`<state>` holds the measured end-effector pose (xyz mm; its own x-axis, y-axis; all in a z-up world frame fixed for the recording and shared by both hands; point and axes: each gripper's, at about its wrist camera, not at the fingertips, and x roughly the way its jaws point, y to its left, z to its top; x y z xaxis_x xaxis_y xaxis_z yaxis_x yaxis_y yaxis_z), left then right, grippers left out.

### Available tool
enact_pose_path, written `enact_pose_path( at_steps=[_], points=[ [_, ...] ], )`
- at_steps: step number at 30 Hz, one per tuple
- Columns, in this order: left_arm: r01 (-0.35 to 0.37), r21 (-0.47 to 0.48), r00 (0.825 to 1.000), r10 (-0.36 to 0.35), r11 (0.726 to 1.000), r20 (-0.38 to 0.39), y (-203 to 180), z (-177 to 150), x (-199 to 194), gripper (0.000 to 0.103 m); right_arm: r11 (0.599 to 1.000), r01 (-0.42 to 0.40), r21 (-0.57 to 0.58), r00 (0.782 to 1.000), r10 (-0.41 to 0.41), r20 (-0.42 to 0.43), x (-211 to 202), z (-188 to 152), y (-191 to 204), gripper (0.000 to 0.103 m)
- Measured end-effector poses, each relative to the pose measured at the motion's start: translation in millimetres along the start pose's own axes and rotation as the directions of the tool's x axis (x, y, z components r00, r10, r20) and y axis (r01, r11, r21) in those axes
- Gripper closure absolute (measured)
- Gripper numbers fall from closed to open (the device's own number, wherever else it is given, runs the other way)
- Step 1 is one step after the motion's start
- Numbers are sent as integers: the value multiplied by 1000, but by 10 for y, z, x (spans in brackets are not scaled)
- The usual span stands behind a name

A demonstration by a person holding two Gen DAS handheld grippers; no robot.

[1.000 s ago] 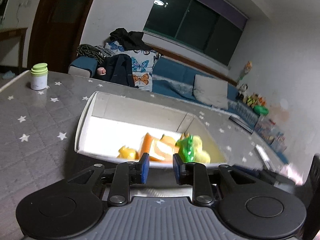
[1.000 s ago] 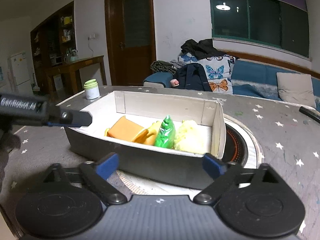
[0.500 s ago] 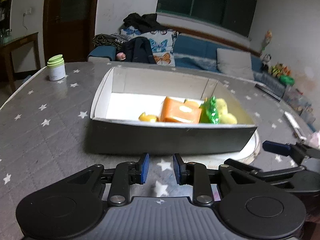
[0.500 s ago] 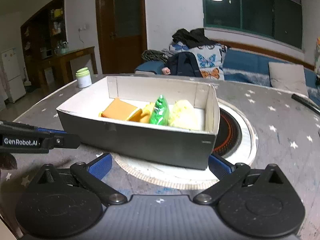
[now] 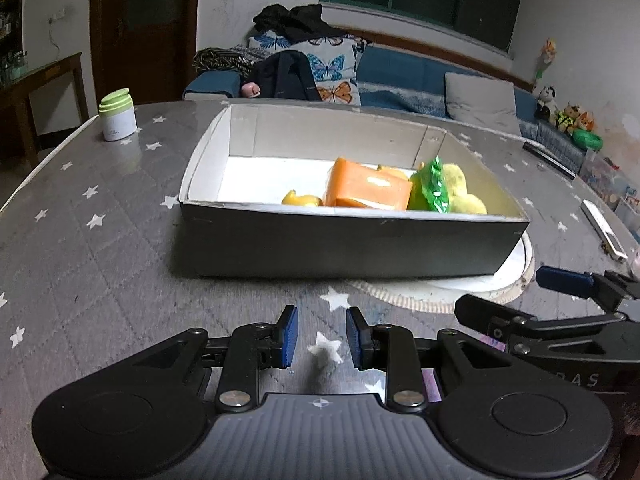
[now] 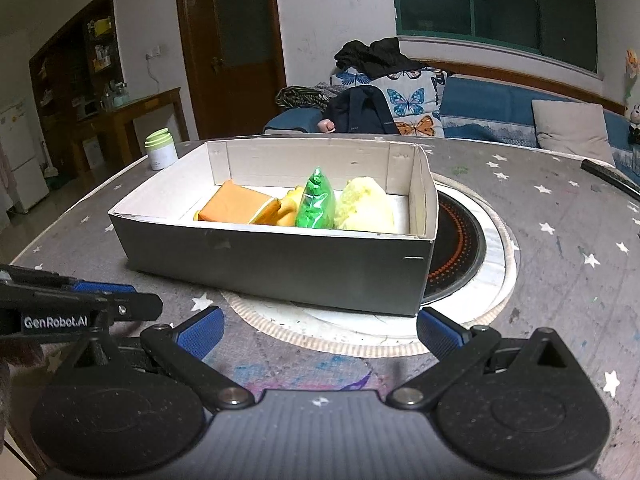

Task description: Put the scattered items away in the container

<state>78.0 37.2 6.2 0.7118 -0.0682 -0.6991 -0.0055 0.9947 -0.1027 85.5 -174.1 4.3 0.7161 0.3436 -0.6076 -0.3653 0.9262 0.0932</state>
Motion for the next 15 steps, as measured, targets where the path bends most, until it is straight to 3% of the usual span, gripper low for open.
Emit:
enact_pose_path(
  at_steps=[15],
  points=[
    [-27, 15, 998, 27, 1000, -59, -36, -9, 116, 74, 1000, 12, 2, 999, -12, -31, 46, -1, 32, 0]
  ],
)
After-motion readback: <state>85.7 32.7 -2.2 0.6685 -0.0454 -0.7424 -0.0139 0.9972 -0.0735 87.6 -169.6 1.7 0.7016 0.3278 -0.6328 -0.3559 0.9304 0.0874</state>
